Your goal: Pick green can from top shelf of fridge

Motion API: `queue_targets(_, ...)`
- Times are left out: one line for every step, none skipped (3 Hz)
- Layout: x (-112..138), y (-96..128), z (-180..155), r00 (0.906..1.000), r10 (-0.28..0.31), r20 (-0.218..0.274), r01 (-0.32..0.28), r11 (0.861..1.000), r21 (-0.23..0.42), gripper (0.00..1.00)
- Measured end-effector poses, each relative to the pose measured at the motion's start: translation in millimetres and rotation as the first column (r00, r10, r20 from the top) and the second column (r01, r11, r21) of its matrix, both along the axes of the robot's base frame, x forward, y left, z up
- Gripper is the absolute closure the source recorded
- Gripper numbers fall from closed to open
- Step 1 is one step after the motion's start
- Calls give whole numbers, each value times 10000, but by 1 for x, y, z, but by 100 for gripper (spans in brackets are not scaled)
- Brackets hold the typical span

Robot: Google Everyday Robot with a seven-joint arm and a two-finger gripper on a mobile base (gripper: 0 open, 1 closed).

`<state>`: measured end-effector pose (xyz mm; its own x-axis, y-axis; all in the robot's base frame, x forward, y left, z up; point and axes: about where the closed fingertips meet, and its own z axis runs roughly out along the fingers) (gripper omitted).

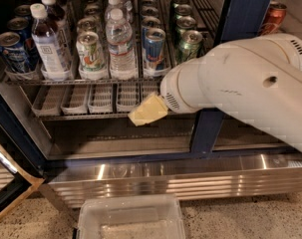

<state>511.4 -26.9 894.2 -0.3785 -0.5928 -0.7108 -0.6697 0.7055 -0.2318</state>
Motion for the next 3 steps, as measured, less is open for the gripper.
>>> queue_targets(17, 2, 4, 9995, -242, 183, 235, 9990, 382, 0)
queue_targets(46, -5, 5, 9976, -658, 205, 639, 9945, 830, 0)
queue_targets(46, -5, 5, 9976, -659, 206, 640, 9945, 830, 0)
